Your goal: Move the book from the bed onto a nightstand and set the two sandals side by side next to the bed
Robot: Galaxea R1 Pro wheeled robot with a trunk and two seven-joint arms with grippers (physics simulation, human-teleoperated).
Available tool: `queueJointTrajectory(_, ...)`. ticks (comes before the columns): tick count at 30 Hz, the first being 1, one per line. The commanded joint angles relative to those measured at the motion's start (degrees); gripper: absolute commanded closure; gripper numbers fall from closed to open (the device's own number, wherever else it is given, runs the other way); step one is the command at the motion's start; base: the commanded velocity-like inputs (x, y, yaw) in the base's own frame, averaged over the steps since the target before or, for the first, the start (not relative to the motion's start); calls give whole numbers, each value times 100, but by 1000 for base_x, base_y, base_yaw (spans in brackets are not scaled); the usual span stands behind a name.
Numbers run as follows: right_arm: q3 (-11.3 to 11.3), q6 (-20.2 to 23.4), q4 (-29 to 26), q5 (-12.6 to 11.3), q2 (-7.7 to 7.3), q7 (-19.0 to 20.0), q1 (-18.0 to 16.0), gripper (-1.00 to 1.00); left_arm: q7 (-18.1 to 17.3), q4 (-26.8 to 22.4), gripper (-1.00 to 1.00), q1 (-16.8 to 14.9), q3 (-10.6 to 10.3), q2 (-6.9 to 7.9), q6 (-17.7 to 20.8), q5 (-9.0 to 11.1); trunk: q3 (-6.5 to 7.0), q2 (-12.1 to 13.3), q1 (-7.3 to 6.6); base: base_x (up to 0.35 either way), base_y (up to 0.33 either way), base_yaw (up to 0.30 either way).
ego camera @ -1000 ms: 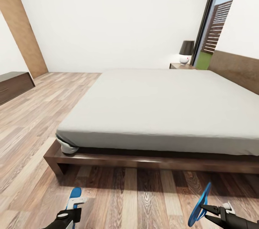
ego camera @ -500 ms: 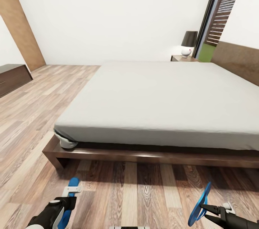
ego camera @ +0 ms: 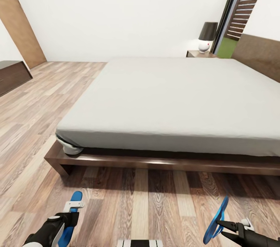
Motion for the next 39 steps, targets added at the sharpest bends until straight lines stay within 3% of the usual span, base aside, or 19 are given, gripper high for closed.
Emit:
queueJointTrajectory(1,-7,42,0,-21,0,6,-2,100,-70,-14,100,-3,50,-5,26,-50,-27,-3,1,0,0,0)
queueJointTrajectory(19,-7,22,-4,-4,1,-11,-6,100,-175,-89,100,-60,39,-25,49,-51,-426,-28,47,0,0,0)
queueJointTrajectory(22,-7,22,-6,-9,4,-10,-4,100,-191,-227,100,-163,37,-29,300,-47,-492,-32,55,0,0,0)
queueJointTrajectory(25,-7,22,-8,-12,2,-7,-6,100,-786,-469,100,-304,36,-17,992,-50,-559,-36,63,0,0,0)
queueJointTrajectory(28,-7,22,-8,-12,4,-4,-3,100,-1463,-871,100,-342,36,4,1272,-64,-625,-40,71,0,0,0)
queueJointTrajectory(33,-7,22,-8,-9,1,-11,-5,100,-1631,-1143,100,-352,36,12,1346,-70,-736,-46,84,0,0,0)
queueJointTrajectory(36,-7,22,-8,-5,4,-11,-4,100,-1341,-1179,100,-353,40,13,1347,-67,-803,-50,91,0,0,0)
queueJointTrajectory(39,-7,22,-8,3,3,-12,-4,100,-379,-1184,100,-355,44,-13,1332,-48,-869,-54,99,0,0,0)
